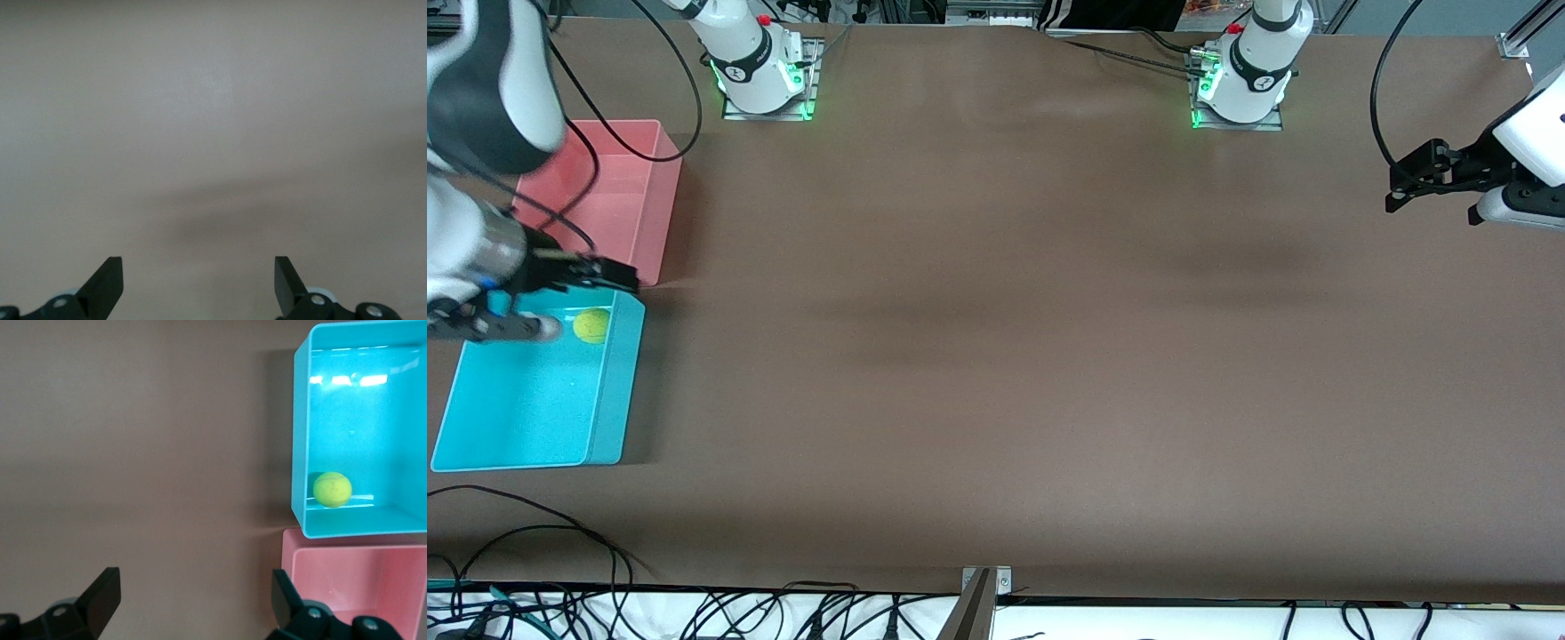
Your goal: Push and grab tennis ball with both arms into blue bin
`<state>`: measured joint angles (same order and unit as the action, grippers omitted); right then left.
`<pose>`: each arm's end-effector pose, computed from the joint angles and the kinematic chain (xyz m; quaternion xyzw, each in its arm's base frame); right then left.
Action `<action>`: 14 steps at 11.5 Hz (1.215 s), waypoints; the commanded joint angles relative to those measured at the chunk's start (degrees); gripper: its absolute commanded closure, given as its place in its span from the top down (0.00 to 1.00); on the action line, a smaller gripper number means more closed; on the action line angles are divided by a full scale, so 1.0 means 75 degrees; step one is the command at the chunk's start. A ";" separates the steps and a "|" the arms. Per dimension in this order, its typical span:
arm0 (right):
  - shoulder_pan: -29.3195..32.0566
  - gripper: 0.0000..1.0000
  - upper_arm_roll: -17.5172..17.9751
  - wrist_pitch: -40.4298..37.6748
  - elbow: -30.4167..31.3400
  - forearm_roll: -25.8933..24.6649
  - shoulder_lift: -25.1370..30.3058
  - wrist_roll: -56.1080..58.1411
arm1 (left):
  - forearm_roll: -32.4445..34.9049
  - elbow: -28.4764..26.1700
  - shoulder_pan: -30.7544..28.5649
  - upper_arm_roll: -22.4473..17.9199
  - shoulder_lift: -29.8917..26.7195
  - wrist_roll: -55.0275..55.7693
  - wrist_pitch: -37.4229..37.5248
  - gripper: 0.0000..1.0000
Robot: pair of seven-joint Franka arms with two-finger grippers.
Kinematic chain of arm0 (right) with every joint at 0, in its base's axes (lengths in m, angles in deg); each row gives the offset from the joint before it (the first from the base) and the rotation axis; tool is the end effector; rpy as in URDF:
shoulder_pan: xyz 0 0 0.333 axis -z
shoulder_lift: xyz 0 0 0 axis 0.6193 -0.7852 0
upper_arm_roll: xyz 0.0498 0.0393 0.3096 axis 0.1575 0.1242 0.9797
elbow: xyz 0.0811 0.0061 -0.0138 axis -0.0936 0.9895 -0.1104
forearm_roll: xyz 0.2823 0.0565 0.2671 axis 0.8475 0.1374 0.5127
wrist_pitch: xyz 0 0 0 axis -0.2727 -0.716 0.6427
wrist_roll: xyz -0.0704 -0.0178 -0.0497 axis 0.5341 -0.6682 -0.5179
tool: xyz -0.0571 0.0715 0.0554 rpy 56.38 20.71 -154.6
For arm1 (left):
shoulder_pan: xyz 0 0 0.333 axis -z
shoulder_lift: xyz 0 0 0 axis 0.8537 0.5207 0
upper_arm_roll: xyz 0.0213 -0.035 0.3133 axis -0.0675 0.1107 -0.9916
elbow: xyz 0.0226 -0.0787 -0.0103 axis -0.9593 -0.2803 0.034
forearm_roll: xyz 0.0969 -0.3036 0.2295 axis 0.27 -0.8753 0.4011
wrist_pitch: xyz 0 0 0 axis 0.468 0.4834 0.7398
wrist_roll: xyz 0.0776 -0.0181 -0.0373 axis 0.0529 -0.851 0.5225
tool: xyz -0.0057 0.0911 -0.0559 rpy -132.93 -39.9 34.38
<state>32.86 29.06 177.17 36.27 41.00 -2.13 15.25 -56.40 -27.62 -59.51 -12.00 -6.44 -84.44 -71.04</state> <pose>0.6221 0.0162 0.5245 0.9983 -0.0043 -0.0568 0.0110 0.5516 -0.0229 0.6342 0.9972 -0.0714 -0.0206 0.0046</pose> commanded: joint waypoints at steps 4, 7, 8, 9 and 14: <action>0.0579 1.00 0.0214 -0.1008 0.0911 0.0103 0.2211 0.0042 | -0.0098 -0.0091 -0.0022 0.0005 -0.0135 0.0029 0.0031 1.00; 0.0685 1.00 0.0262 0.0079 0.2341 -0.0002 0.2740 0.0053 | -0.0098 -0.0091 -0.0022 0.0005 -0.0135 0.0029 0.0042 1.00; 0.0697 1.00 0.0274 0.0105 0.2321 -0.0037 0.2740 0.0053 | -0.0098 -0.0091 -0.0022 0.0005 -0.0135 0.0041 0.0042 1.00; 0.0697 1.00 0.0274 0.0117 0.2297 -0.0037 0.2740 0.0053 | -0.0098 -0.0091 -0.0022 0.0005 -0.0135 0.0041 0.0042 1.00; 0.0650 1.00 0.0344 -0.0210 0.1596 -0.0108 0.2297 0.0054 | -0.0098 -0.0091 -0.0022 0.0005 -0.0135 0.0041 0.0066 1.00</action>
<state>37.14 30.74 177.35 51.15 40.87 16.40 15.47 -56.40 -27.69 -59.51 -12.00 -6.47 -84.44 -71.02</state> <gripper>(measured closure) 0.000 0.000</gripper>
